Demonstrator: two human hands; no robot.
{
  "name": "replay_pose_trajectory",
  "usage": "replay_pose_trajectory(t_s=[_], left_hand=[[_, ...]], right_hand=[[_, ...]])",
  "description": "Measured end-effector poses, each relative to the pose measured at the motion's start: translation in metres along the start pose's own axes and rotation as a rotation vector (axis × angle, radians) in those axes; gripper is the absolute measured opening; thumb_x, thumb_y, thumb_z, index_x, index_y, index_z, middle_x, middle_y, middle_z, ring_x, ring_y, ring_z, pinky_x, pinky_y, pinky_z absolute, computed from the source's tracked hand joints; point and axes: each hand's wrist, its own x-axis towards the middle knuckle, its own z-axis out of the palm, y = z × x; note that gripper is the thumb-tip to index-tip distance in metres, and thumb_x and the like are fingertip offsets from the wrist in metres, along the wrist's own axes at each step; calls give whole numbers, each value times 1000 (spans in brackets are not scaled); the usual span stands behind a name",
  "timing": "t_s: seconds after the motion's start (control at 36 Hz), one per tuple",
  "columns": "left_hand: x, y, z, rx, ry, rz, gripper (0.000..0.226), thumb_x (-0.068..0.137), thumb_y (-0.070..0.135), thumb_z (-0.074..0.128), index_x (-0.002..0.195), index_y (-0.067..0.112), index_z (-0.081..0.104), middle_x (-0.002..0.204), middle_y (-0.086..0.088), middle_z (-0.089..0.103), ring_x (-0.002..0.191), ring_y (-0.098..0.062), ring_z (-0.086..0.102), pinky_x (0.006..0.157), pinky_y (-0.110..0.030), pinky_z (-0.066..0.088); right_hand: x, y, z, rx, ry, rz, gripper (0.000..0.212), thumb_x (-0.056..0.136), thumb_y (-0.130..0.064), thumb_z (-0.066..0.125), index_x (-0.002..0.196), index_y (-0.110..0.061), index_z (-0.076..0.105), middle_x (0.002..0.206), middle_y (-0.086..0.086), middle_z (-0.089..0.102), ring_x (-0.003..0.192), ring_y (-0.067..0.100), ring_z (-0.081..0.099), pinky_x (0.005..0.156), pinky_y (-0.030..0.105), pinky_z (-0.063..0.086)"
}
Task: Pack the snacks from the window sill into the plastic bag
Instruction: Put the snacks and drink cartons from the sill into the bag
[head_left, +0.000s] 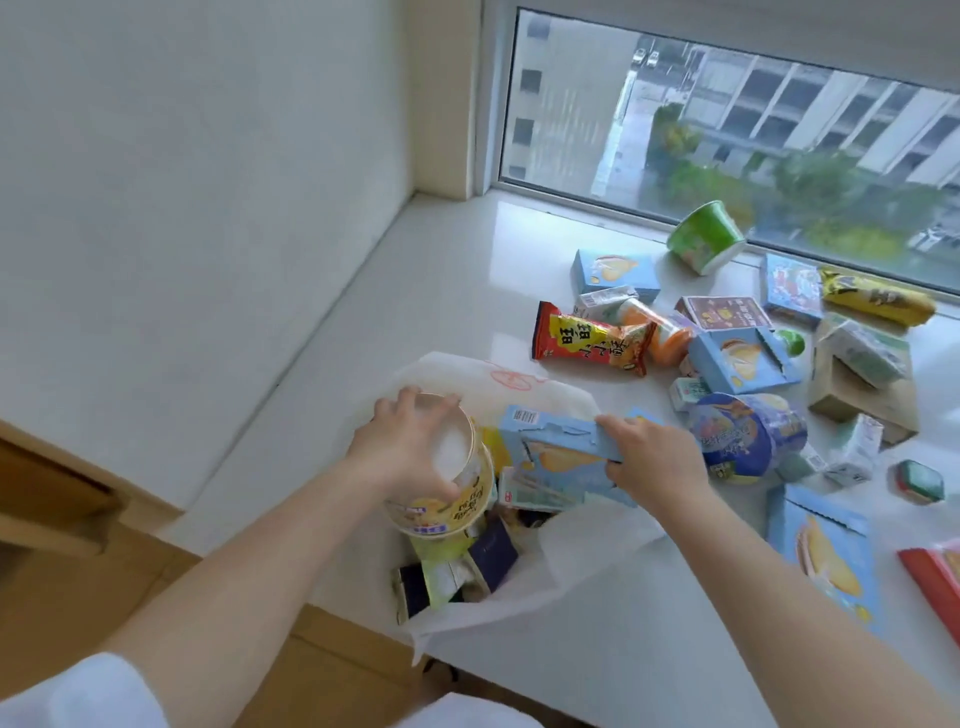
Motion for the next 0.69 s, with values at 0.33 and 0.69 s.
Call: replay_pose_trajectory(t_s=[0.33, 0.69], left_hand=[[65, 41, 18, -22, 91, 104, 104, 55, 55, 72, 138, 47, 9, 145, -3, 12, 130, -30, 20, 93, -48, 45], [80, 29, 34, -52, 2, -80, 106, 59, 70, 65, 142, 43, 5, 146, -5, 11, 131, -33, 21, 99, -49, 40]], right_hand=[[31, -21, 14, 213, 99, 390, 26, 90, -21, 53, 115, -11, 50, 109, 8, 63, 100, 28, 60, 68, 32, 41], [16, -61, 50, 363, 11, 270, 61, 93, -16, 46, 148, -17, 19, 125, 6, 49, 109, 23, 51, 80, 33, 46]])
